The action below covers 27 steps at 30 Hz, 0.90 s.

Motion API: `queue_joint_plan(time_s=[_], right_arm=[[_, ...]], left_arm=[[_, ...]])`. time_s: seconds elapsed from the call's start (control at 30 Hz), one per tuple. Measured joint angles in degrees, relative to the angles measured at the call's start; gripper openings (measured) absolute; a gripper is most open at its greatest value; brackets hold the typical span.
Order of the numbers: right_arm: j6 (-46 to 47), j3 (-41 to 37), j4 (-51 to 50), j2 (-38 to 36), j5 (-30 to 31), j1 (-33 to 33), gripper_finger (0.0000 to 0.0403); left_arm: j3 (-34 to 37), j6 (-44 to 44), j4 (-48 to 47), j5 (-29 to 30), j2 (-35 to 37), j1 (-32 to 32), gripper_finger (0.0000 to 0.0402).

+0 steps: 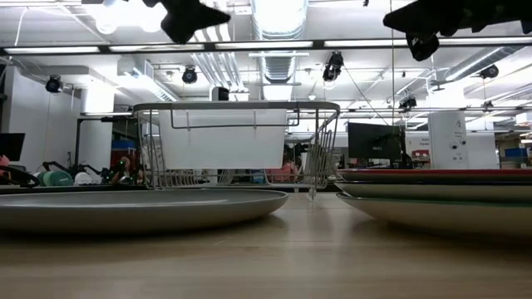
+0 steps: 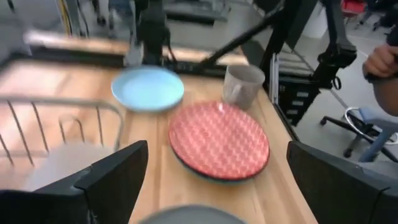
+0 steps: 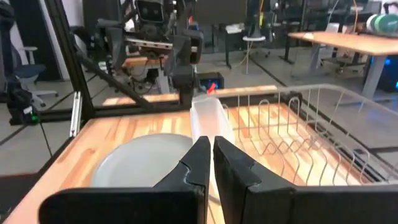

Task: Sort dishes
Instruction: Put the gray plate into the dish rack

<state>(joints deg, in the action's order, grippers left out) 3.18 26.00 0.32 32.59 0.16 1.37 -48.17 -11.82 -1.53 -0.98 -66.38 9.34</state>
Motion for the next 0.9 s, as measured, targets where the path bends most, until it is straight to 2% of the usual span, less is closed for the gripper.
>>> queue_joint_plan(time_s=[0.3, 0.57, 0.67, 0.9], right_arm=[[2.41, -1.07, -1.22, -0.52, -0.01, 0.00, 0.0013], [2.88, -1.88, -1.88, -0.53, -0.04, 0.00, 0.0013], [2.75, -1.95, -1.93, -0.56, -0.03, 0.00, 0.0013], [2.59, -2.00, -3.71, -0.56, -0.04, 0.00, 0.0013]], left_arm=[[-1.00, -8.63, -0.98, -0.03, -7.10, 0.11, 0.0374], [-0.98, -14.91, -4.77, -0.56, -8.07, -0.02, 0.0374], [-0.98, -18.66, -7.65, -3.56, -7.72, -0.08, 0.0374], [-0.96, -31.22, -21.12, -16.41, -7.40, 1.18, 0.0373]])
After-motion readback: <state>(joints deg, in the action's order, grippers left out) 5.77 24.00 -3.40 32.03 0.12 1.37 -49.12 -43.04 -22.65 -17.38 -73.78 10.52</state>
